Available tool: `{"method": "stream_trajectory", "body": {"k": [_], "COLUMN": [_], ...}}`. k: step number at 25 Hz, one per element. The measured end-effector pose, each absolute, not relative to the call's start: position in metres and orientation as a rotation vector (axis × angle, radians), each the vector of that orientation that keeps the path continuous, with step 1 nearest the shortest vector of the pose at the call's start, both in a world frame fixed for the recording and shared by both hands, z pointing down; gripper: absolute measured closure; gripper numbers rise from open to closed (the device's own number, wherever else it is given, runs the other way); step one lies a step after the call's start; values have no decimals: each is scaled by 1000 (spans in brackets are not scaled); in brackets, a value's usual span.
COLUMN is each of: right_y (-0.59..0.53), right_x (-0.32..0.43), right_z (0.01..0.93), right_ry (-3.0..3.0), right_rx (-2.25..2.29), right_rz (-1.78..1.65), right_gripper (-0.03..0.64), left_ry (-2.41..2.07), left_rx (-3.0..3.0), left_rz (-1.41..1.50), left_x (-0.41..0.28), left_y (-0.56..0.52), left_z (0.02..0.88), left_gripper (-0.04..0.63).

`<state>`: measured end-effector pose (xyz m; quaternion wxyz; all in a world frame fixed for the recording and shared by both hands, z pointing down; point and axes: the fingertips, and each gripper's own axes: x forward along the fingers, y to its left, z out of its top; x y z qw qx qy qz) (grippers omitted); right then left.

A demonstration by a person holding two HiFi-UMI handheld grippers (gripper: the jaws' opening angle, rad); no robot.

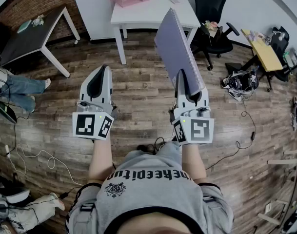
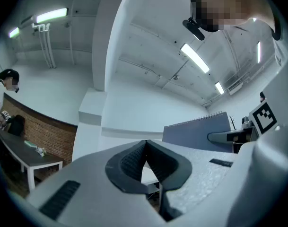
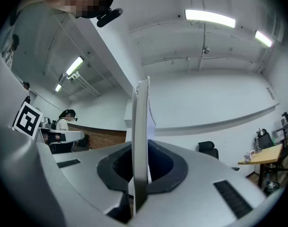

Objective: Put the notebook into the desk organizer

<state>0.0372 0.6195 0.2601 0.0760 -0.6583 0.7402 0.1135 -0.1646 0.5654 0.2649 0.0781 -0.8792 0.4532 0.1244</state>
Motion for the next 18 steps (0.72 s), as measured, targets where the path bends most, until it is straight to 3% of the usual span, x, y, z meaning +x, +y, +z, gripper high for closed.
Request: {"method": "stream_trajectory", "body": {"k": [18], "right_y": [622], "right_x": [21], "right_z": [260], "right_ry": [2225], "right_rx": [-1974], "right_rz": [342], "right_gripper": [585], "left_ry": [1350], "left_rx": [-2652], "left_rz": [381], "left_x": [-179], "left_y": [566], "left_z": [266], "left_gripper": [592]}}
